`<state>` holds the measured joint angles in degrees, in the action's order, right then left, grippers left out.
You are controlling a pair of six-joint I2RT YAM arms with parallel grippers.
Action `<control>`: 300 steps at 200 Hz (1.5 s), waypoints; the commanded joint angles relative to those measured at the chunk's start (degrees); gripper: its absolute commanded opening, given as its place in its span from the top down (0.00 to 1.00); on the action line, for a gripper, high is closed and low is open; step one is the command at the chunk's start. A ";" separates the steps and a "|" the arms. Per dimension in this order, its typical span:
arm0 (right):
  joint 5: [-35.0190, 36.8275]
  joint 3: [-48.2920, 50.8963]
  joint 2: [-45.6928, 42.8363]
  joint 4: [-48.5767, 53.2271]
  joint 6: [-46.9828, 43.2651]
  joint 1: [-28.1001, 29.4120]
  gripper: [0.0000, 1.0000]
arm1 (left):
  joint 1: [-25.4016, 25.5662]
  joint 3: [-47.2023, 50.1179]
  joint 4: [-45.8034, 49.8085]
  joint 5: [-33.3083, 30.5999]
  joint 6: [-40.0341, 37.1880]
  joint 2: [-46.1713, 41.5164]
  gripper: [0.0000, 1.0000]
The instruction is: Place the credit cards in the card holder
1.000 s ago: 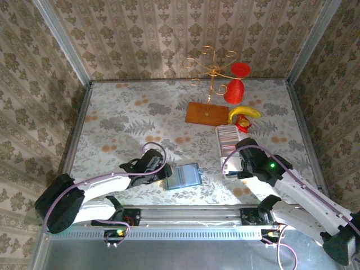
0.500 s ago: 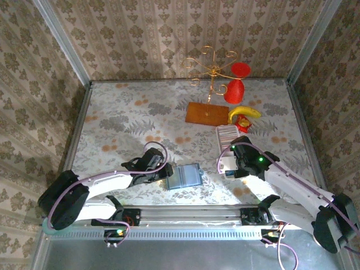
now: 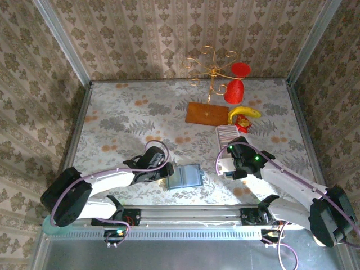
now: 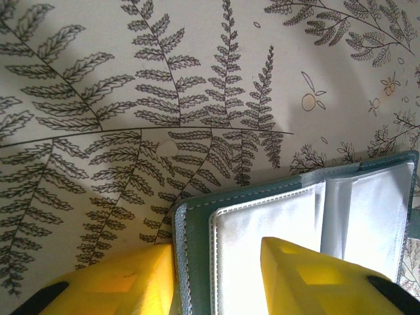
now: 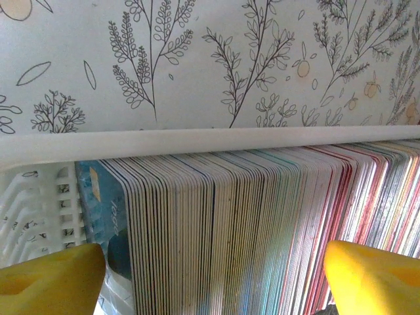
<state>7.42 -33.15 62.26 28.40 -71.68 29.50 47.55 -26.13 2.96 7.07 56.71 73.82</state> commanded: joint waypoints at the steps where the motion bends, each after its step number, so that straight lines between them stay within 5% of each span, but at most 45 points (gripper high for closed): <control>1: -1.18 0.27 0.88 0.03 -0.83 -0.23 0.20 | 0.44 -1.71 -5.39 3.55 -1.59 2.25 0.61; 24: -1.31 -1.16 1.07 2.07 -0.70 -0.23 0.34 | 0.47 -1.75 -5.16 3.83 -1.69 2.12 0.61; 169: -1.71 -1.13 -3.94 7.27 -0.70 0.21 0.68 | 1.97 -1.47 -3.41 2.99 -1.16 1.10 0.65; 300: -1.05 -4.20 -6.22 10.77 1.28 1.47 0.86 | 2.08 -0.46 -1.01 1.12 -0.96 -2.22 0.67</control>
<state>5.96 -35.53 57.23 38.11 -71.40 30.35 49.17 -26.68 0.78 9.02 56.27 72.95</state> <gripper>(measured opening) 0.155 0.331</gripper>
